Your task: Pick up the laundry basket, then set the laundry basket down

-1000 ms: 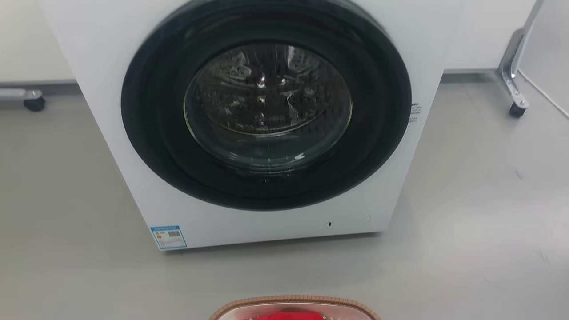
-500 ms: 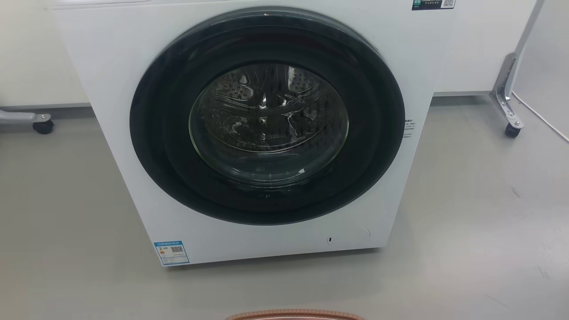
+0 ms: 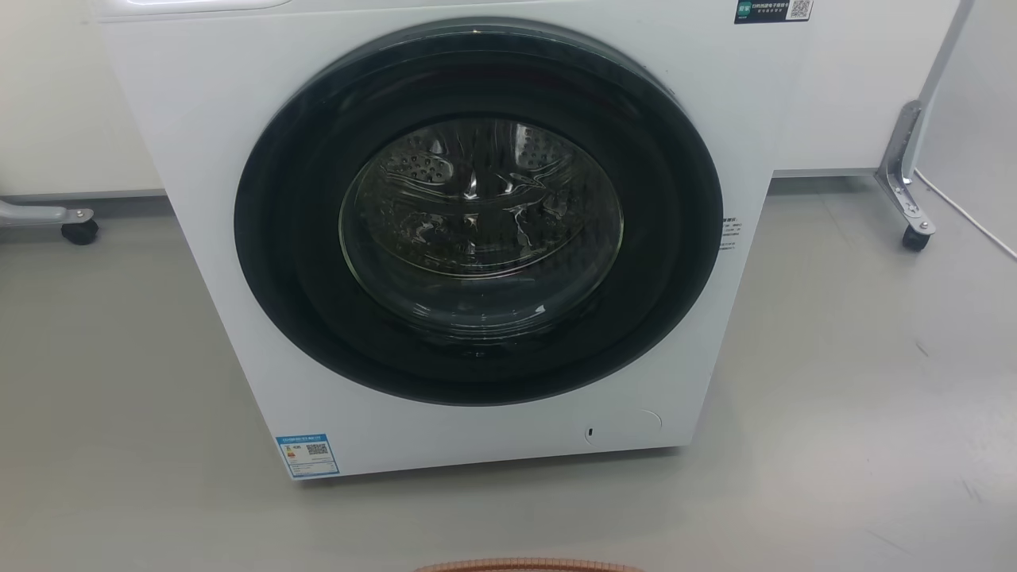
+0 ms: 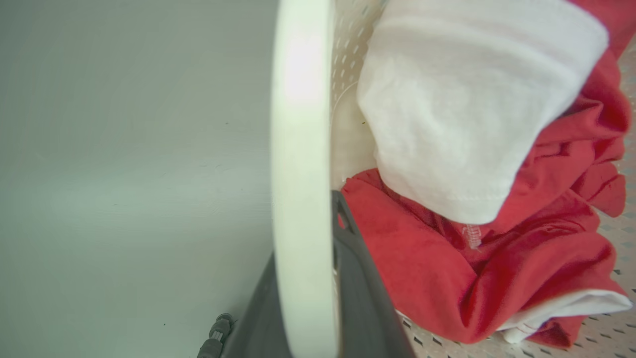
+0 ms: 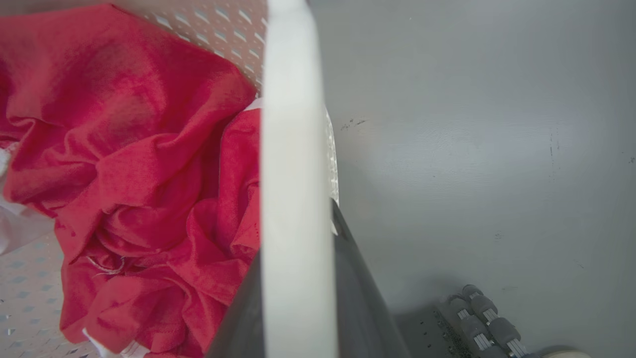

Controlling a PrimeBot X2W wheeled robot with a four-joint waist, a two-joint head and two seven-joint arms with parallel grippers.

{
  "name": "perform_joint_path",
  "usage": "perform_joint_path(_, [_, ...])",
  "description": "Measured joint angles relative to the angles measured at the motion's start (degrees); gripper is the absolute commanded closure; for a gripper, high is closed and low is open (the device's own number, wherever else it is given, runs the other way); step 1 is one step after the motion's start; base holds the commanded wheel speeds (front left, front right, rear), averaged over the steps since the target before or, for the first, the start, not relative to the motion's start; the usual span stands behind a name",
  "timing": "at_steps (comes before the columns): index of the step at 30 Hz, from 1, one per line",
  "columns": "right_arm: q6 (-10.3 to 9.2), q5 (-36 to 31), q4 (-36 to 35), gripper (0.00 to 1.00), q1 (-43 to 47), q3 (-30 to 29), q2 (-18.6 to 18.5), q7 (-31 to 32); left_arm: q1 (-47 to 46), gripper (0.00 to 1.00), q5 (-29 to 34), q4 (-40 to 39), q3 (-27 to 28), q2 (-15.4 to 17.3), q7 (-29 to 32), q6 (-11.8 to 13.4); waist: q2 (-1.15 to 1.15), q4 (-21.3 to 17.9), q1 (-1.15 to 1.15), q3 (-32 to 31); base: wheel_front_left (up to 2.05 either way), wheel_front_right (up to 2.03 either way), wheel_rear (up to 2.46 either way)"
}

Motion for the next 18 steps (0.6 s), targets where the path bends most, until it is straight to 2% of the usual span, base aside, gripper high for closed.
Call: perform_joint_path(18, [-0.23, 1.68, 0.2, 1.0, -0.14, 1.6, -0.03, -0.94, 0.05, 1.0, -0.7, -0.29, -1.32, 0.23, 0.07, 0.49, 0.0, -0.06, 0.0, 0.55, 0.0, 0.0, 0.0])
